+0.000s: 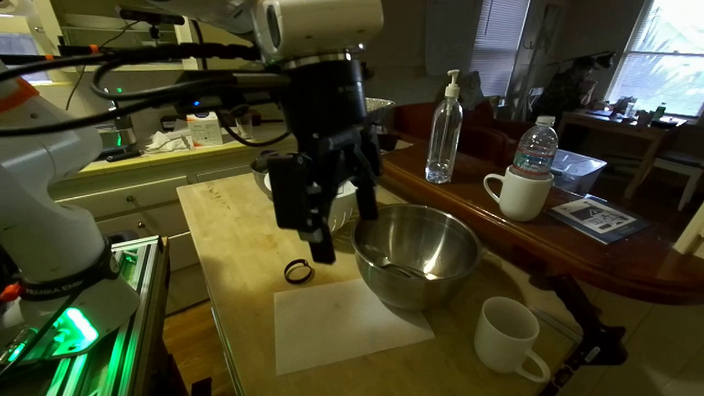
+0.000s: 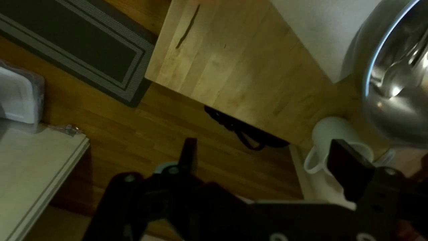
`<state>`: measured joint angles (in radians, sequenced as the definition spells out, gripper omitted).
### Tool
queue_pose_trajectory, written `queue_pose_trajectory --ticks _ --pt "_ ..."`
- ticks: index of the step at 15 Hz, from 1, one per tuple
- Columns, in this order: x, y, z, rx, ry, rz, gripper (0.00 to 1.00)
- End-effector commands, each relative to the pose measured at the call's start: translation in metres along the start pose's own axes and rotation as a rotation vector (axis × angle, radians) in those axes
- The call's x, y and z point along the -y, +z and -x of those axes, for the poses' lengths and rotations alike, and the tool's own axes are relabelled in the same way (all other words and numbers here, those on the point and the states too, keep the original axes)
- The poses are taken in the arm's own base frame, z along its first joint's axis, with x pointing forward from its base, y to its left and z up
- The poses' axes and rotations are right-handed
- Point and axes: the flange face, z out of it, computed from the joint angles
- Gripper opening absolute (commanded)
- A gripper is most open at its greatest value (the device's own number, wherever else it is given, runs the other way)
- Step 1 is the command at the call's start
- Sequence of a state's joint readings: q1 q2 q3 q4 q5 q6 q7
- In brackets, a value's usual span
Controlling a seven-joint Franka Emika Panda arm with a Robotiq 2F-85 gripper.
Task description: Pick up the cup and put it on top of the counter
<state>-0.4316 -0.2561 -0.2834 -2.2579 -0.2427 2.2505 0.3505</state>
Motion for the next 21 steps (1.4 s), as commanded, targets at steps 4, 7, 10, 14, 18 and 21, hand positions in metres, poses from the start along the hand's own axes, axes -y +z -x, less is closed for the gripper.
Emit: queue_pose_trajectory --ticks 4,7,10,14,18,21 --pt "0.012 0.04 -0.117 0.008 0.339 0.042 1.0" --pt "0.023 0.044 -0.153 0.01 0.478 0.068 1.0" --pt "0.023 0.041 -0.15 0.008 0.461 0.068 1.0" --pt "0.037 0.046 -0.168 0.012 0.485 0.087 1.0" --pt "0.048 0.058 -0.175 -0.002 0.513 0.09 1.0" --pt "0.077 0.083 -0.185 0.063 0.548 0.006 1.0"
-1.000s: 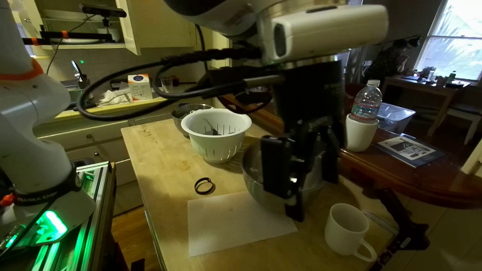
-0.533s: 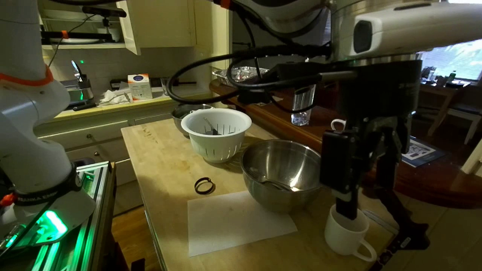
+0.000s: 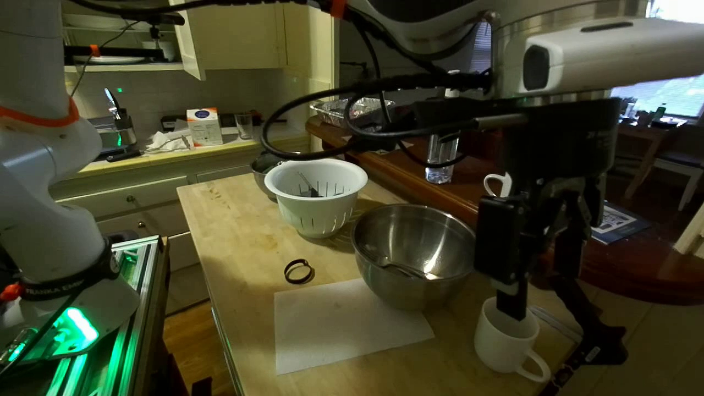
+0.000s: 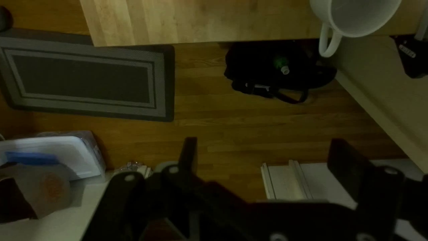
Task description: Pick up the cup and put it on top of the counter
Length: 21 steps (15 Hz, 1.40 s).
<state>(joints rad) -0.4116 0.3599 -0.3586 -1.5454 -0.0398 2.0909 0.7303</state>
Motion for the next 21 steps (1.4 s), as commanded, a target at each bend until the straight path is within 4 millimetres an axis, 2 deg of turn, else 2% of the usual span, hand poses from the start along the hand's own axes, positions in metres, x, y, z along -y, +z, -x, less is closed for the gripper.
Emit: queue_pose_trajectory --ticks 1,4,8,11,14,15,16,18,21 --pt "0.047 0.034 0.003 0.069 0.044 -0.068 1.0" --pt "0.08 0.052 0.006 0.095 0.047 -0.104 1.0" --pt "0.104 0.094 -0.001 0.129 0.011 -0.128 1.0" --pt "0.111 0.125 -0.003 0.187 -0.024 -0.108 1.0" --pt "0.105 0.148 -0.012 0.225 -0.034 -0.078 1.0" --pt "0.104 0.154 -0.014 0.23 -0.022 -0.062 1.0" --pt "0.102 0.145 -0.005 0.198 -0.021 -0.057 1.0" --pt "0.1 0.151 -0.008 0.199 -0.017 -0.051 1.0" --pt "0.109 0.151 -0.001 0.19 -0.019 -0.061 1.0"
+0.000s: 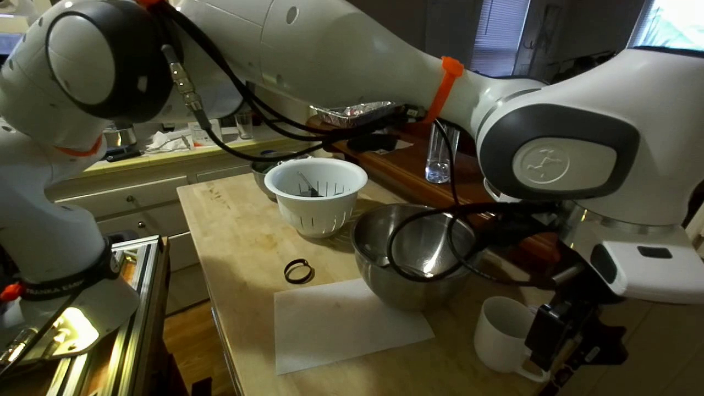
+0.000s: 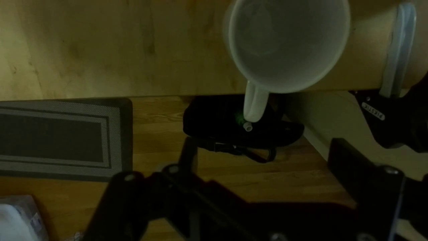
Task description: Pick up the cup and put it on top of the counter
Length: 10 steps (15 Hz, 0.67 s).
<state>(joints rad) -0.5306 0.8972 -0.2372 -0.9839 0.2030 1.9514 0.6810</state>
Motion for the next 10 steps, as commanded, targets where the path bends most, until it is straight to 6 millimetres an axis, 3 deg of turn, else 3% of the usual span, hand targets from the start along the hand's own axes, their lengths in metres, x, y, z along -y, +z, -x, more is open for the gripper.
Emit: queue_pose_trajectory --ticks 1,5,10 --pt "0.012 0.007 0.007 -0.006 -0.006 -0.01 1.0" --pt "0.026 0.017 0.021 -0.011 0.006 0.023 1.0" --pt "0.03 0.033 0.027 -0.015 0.087 0.057 1.0"
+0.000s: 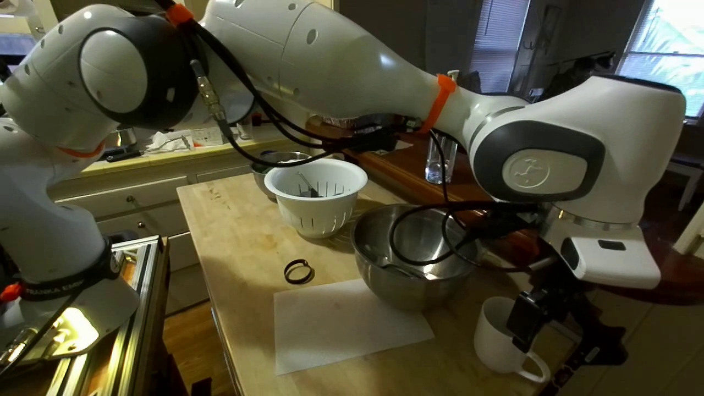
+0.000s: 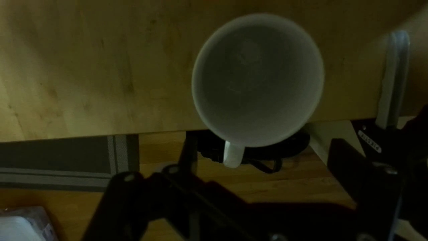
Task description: Pick up the cup and put it on top of the counter
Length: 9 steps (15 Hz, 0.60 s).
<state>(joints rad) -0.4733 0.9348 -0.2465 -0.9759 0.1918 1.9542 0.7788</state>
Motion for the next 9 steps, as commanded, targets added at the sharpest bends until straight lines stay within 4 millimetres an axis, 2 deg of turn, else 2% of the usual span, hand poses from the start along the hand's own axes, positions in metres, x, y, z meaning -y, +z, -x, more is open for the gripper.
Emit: queue_pose_trajectory --ticks 1,9 --pt "0.0015 0.0101 -0.0024 -0.017 0.06 0.03 1.0" --pt "-0.0067 0.0194 -0.0068 -0.008 0.091 0.066 1.0"
